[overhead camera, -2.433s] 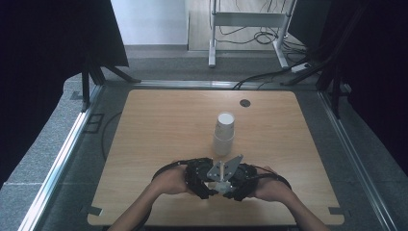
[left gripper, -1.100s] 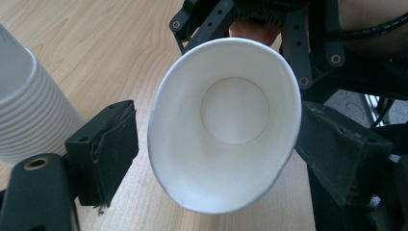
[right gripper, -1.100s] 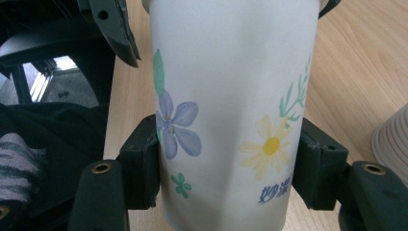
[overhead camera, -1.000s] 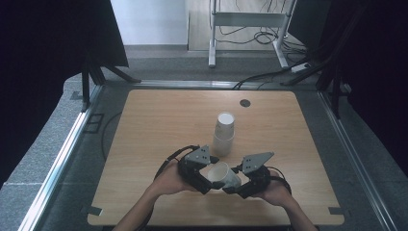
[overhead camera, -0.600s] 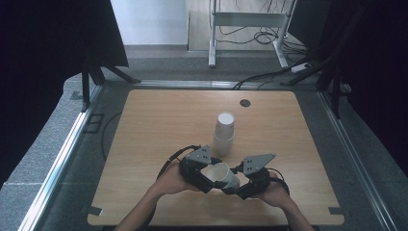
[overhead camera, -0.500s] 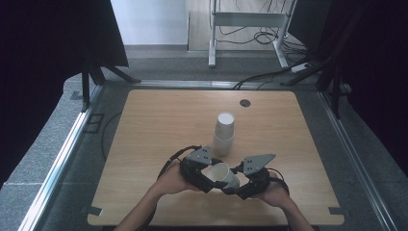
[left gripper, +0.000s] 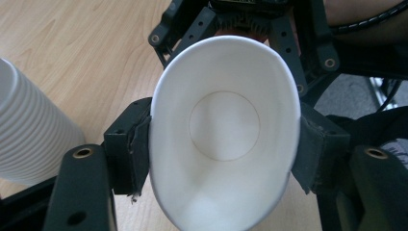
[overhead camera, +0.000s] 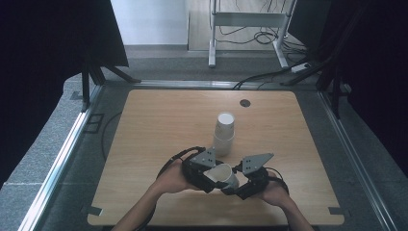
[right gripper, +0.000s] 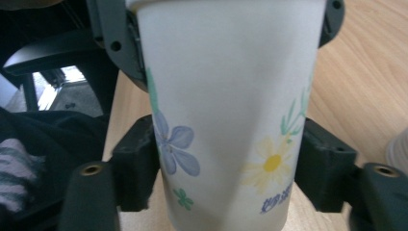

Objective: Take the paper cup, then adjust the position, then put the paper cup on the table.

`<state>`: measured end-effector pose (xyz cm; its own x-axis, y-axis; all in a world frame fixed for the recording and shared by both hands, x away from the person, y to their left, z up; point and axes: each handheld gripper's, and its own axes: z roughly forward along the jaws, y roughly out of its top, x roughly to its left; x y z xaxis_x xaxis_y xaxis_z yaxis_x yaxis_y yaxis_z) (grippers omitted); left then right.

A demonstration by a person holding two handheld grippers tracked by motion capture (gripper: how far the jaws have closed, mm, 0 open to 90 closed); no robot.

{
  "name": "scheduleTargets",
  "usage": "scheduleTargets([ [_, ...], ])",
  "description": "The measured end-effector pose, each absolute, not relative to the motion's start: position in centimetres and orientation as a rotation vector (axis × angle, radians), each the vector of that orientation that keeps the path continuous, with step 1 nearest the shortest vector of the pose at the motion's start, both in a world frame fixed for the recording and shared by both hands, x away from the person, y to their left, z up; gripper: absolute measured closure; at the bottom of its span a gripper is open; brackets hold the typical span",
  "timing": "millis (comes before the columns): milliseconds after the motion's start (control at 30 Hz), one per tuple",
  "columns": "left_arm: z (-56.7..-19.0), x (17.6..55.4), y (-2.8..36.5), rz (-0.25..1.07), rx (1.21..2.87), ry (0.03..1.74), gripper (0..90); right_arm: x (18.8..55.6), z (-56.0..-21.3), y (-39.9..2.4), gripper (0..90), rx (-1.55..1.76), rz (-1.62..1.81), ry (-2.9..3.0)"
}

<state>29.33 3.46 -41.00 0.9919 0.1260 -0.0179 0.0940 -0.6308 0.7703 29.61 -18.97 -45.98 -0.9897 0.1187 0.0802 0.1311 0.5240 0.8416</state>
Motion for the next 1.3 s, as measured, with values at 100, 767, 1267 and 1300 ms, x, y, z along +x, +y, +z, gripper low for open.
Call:
scheduleTargets([
  [100,-40.7,29.3,3.4,0.076,2.283,0.156,32.0,29.7,-46.0,-19.0,24.2,-0.249,-1.516,-2.738],
  [767,-39.8,30.4,4.8,0.202,2.389,0.298,32.2,29.6,-45.6,-19.7,7.7,-0.416,-1.475,-2.846],
  [1267,-39.5,31.5,7.3,0.281,2.436,0.455,32.4,29.9,-45.3,-21.4,6.0,-0.521,-1.496,-2.858],
  [1300,-39.5,31.6,7.4,0.288,2.44,0.467,32.4,29.9,-45.3,-21.5,5.7,-0.534,-1.495,-2.86],
])
